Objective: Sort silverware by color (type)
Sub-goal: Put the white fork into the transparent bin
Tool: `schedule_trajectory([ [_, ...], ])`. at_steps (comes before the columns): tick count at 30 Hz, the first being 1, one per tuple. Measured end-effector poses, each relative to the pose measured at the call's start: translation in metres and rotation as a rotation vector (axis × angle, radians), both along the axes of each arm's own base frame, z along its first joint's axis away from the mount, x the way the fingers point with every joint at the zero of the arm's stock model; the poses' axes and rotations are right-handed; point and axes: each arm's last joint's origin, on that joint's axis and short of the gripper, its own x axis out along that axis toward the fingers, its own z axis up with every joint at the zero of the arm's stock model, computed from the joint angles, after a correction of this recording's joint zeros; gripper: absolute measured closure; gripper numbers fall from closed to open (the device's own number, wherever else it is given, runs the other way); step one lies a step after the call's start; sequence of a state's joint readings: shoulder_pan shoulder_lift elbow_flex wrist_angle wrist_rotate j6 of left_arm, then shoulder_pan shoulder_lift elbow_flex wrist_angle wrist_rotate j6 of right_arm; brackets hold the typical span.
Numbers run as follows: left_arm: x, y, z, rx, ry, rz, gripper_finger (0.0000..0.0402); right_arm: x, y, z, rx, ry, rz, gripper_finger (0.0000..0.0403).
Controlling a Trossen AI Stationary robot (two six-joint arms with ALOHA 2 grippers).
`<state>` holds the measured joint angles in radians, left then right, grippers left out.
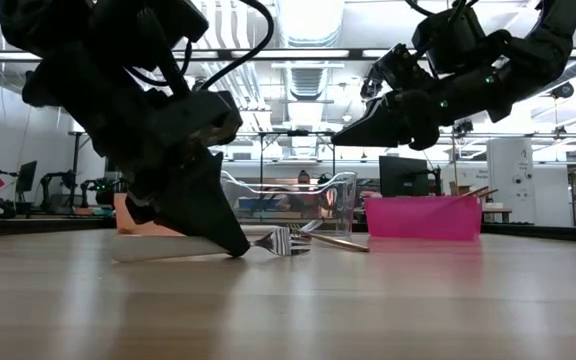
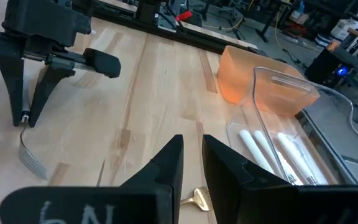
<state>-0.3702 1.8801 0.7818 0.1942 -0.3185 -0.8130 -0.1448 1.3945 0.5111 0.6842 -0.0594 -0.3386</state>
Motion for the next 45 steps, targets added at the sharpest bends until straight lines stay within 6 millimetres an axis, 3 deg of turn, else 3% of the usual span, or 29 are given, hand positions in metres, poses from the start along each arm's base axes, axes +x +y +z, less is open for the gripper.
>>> schedule_trajectory([
  [10, -0.009, 0.009, 0.032, 0.086, 0.064, -0.080, 0.0385, -0.002, 0.000, -0.003, 0.041, 0.006, -0.011, 0.0351],
  [20, -0.013, 0.019, 0.086, 0.213, 0.093, -0.134, 0.0385, -0.002, 0.000, -0.003, 0.091, 0.002, -0.025, 0.0351],
  [26, -0.012, 0.036, 0.121, 0.340, 0.126, -0.158, 0.0385, -0.002, 0.000, -0.003, 0.091, 0.002, -0.025, 0.0351],
  [34, 0.000, 0.073, 0.147, 0.519, 0.185, -0.238, 0.0385, -0.002, 0.000, -0.003, 0.065, 0.003, -0.017, 0.0351],
  [45, 0.014, 0.155, 0.185, 0.777, 0.242, -0.290, 0.0385, -0.005, 0.001, 0.002, -0.010, 0.013, -0.004, 0.0351],
])
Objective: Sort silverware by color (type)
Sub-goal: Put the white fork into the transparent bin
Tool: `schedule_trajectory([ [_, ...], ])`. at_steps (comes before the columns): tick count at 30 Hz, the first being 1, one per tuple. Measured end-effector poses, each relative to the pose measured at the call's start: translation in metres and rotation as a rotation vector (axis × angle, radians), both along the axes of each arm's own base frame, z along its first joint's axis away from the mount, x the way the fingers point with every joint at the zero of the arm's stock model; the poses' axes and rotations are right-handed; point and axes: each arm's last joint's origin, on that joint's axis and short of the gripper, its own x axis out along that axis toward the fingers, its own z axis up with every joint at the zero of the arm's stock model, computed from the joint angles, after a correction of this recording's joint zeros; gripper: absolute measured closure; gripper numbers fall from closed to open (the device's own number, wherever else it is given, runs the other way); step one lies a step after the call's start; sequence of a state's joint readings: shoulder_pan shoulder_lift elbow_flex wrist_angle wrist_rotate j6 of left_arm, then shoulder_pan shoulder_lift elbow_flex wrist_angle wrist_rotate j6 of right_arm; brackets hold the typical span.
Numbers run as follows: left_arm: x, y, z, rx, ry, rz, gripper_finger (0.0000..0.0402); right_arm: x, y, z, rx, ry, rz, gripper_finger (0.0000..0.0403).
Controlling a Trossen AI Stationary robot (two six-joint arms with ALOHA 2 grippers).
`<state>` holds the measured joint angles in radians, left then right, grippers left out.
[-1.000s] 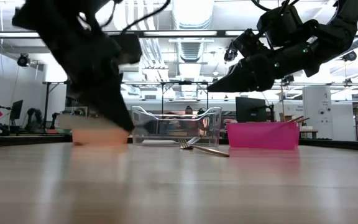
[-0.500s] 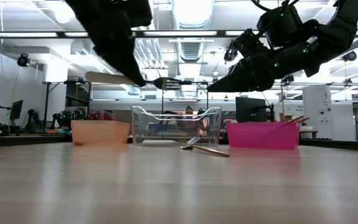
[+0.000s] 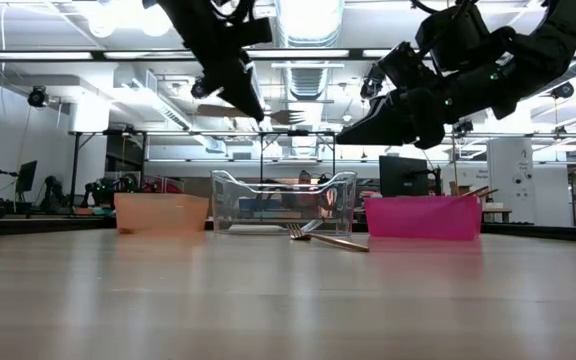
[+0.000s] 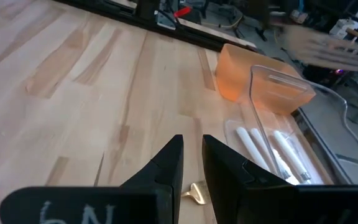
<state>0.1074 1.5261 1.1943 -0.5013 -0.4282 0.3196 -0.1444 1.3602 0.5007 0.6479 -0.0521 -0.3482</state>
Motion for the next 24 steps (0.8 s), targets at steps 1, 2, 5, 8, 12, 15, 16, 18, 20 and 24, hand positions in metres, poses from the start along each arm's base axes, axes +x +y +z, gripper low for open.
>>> schedule_trajectory([
  [1, 0.000, 0.008, 0.002, 0.021, -0.004, 0.002, 0.0385, 0.000, 0.000, 0.001, -0.004, -0.003, 0.001, 0.0351],
  [2, 0.000, 0.015, 0.004, 0.042, -0.011, 0.005, 0.0385, 0.000, 0.000, 0.001, -0.009, -0.004, 0.002, 0.0351],
  [5, 0.001, 0.038, 0.006, 0.092, -0.020, 0.025, 0.0385, -0.001, 0.000, 0.002, -0.012, -0.005, 0.003, 0.0351],
  [8, 0.005, 0.059, 0.006, 0.099, -0.035, 0.014, 0.0385, -0.001, 0.000, 0.002, -0.014, -0.007, 0.003, 0.0351],
  [12, 0.018, 0.087, -0.004, 0.076, -0.031, -0.002, 0.0385, -0.001, 0.000, 0.002, -0.015, -0.008, 0.004, 0.0351],
  [15, 0.029, 0.107, -0.014, 0.063, -0.005, -0.010, 0.0385, -0.001, 0.000, 0.002, -0.015, -0.006, 0.004, 0.0351],
  [16, 0.032, 0.112, -0.018, 0.056, 0.006, -0.016, 0.0385, -0.001, 0.000, 0.002, -0.015, -0.004, 0.004, 0.0351],
  [18, 0.039, 0.123, -0.027, 0.036, 0.037, -0.023, 0.0385, -0.001, 0.000, 0.002, -0.013, -0.001, 0.004, 0.0351],
  [20, 0.043, 0.131, -0.036, 0.013, 0.086, -0.021, 0.0385, -0.001, 0.000, 0.002, -0.010, -0.001, 0.003, 0.0351],
  [24, 0.051, 0.145, -0.047, -0.029, 0.141, -0.014, 0.0385, -0.003, 0.000, -0.001, -0.006, 0.008, 0.002, 0.0351],
])
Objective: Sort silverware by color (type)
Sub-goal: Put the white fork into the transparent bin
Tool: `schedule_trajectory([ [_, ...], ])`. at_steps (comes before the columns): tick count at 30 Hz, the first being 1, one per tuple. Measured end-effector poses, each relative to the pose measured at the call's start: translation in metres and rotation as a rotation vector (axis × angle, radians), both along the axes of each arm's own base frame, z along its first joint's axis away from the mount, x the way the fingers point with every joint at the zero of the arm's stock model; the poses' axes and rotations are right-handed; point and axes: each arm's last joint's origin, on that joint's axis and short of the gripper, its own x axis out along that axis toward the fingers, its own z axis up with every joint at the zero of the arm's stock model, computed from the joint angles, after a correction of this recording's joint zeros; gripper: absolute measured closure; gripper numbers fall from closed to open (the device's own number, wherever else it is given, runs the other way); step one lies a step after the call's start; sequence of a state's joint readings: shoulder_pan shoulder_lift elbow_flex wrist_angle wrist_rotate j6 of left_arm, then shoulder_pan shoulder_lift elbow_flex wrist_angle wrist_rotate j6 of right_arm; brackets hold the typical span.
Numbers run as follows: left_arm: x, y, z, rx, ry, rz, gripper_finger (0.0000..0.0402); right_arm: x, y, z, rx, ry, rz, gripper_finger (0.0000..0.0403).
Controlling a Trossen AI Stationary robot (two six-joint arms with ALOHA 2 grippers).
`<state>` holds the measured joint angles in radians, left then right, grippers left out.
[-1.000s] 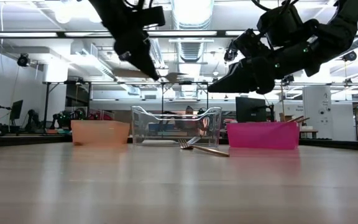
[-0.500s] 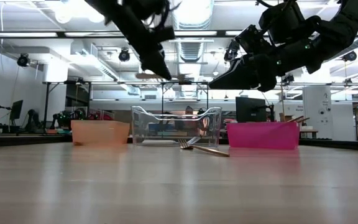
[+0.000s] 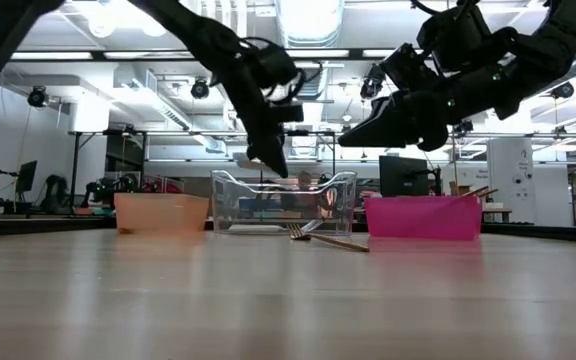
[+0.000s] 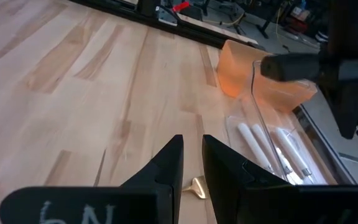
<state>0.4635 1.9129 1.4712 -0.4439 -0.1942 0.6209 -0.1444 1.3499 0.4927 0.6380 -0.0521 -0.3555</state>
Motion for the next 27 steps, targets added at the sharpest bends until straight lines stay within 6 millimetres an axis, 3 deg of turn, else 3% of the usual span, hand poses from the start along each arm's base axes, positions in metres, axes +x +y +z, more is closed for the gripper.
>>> schedule_trajectory([
  [9, 0.015, 0.015, -0.014, -0.033, 0.063, -0.024, 0.0385, -0.001, 0.000, -0.002, 0.041, 0.006, -0.011, 0.0351],
  [27, 0.003, 0.037, -0.025, -0.080, 0.085, -0.007, 0.0365, -0.002, 0.001, -0.004, 0.069, 0.024, -0.018, 0.0351],
])
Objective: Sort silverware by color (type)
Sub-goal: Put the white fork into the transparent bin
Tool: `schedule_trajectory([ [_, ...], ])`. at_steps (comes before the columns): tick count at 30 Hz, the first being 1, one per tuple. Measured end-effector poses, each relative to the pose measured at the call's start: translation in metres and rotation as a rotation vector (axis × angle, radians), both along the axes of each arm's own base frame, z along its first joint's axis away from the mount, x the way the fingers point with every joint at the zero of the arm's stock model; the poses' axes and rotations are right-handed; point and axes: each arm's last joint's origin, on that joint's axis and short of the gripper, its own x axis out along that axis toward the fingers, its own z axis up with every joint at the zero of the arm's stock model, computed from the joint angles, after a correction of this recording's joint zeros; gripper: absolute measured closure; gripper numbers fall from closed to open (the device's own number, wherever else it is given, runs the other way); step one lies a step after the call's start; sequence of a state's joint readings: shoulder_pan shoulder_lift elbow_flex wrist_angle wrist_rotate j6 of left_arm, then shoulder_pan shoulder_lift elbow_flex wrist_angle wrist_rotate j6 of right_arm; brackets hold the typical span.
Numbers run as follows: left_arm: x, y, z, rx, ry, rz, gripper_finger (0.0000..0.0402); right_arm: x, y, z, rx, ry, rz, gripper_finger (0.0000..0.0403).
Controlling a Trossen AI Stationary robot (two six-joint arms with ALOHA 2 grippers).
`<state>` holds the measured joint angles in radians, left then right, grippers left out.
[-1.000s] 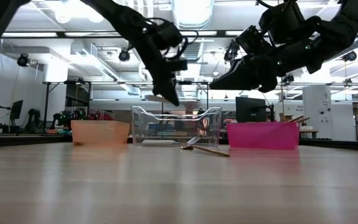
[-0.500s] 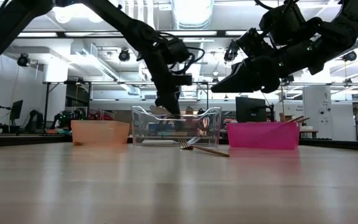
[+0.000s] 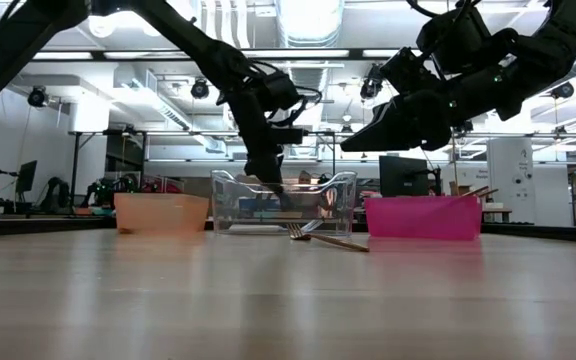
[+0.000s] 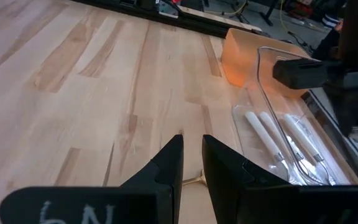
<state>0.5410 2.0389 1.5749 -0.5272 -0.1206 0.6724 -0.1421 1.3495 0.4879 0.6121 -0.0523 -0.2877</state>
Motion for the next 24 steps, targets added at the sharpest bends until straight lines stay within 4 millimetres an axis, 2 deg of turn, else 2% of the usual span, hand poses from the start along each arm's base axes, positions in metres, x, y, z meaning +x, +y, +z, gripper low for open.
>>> schedule_trajectory([
  [24, -0.002, 0.002, -0.021, -0.049, 0.078, 0.010, 0.0363, 0.000, 0.000, -0.001, -0.009, 0.007, 0.003, 0.0351],
])
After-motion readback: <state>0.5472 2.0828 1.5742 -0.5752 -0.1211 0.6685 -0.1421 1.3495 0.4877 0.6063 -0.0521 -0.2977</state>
